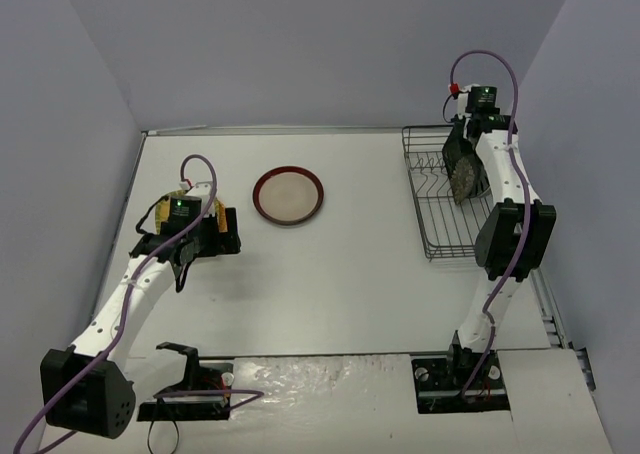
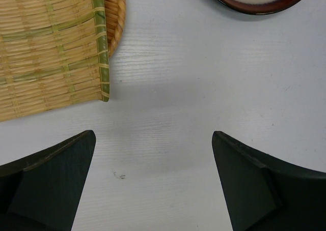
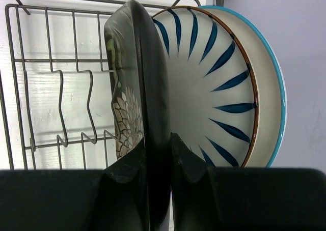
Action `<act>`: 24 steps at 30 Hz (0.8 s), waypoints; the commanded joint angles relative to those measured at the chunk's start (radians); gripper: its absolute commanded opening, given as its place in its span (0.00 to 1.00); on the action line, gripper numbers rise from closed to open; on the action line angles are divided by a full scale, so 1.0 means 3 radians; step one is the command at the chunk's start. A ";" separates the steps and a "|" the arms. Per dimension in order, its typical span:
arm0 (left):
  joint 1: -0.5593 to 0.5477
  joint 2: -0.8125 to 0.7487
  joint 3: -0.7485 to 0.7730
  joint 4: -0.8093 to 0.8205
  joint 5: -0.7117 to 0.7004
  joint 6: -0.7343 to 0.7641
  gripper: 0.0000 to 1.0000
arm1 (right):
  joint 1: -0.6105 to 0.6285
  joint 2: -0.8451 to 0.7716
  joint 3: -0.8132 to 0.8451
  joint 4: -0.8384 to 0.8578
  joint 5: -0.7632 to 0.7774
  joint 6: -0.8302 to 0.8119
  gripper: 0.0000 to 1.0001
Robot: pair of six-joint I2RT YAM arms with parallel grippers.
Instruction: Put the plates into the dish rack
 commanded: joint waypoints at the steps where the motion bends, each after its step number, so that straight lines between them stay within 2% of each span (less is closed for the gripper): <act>1: -0.0008 -0.0054 0.0148 0.0111 -0.0081 0.0070 0.97 | -0.0021 -0.0033 0.0201 0.0390 0.0002 -0.0011 0.08; 9: -0.0008 -0.0020 0.0148 0.0112 -0.0015 0.0049 0.97 | -0.0025 -0.0067 0.0262 0.0390 -0.0092 0.0118 0.40; 16: -0.0008 0.0015 0.0146 0.0142 0.0068 -0.0025 0.97 | -0.0015 -0.0299 0.0203 0.0380 -0.0018 0.0226 0.69; 19: -0.0018 0.0087 0.0183 0.0261 0.0280 -0.0296 0.97 | -0.0013 -0.0589 0.0151 0.0379 0.0169 0.0315 0.88; 22: -0.0018 0.0220 0.0232 0.0463 0.0397 -0.0641 0.97 | -0.0011 -0.0824 0.0089 0.0380 0.0212 0.0451 0.96; 24: -0.0024 0.0386 0.0258 0.0699 0.0442 -0.0990 0.97 | -0.0015 -0.1181 -0.0012 0.0381 0.0104 0.0660 1.00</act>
